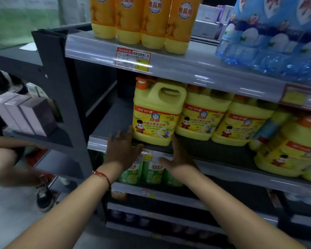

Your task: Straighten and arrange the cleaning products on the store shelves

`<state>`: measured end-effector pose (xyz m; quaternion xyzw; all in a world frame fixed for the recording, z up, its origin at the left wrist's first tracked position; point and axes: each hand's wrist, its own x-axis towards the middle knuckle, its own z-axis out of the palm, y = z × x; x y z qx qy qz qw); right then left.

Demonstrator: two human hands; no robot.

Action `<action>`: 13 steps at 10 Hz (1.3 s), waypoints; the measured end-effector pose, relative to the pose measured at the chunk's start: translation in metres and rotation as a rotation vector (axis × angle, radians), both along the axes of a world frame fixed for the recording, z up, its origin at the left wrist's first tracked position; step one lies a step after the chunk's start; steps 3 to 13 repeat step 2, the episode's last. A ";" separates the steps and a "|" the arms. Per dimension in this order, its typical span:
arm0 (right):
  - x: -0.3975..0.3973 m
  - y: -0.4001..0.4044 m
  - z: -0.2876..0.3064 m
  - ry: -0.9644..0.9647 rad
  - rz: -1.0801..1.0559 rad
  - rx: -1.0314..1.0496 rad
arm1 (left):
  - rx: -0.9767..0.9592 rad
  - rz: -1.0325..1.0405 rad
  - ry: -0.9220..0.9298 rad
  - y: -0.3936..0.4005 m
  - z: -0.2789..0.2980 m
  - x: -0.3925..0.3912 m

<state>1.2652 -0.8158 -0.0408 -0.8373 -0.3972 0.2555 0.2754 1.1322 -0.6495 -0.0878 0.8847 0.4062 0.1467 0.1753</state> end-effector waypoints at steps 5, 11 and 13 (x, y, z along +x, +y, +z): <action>0.016 -0.050 0.020 -0.246 0.042 -0.155 | 0.053 -0.013 0.121 -0.045 0.031 -0.026; 0.016 -0.050 0.020 -0.246 0.042 -0.155 | 0.053 -0.013 0.121 -0.045 0.031 -0.026; 0.016 -0.050 0.020 -0.246 0.042 -0.155 | 0.053 -0.013 0.121 -0.045 0.031 -0.026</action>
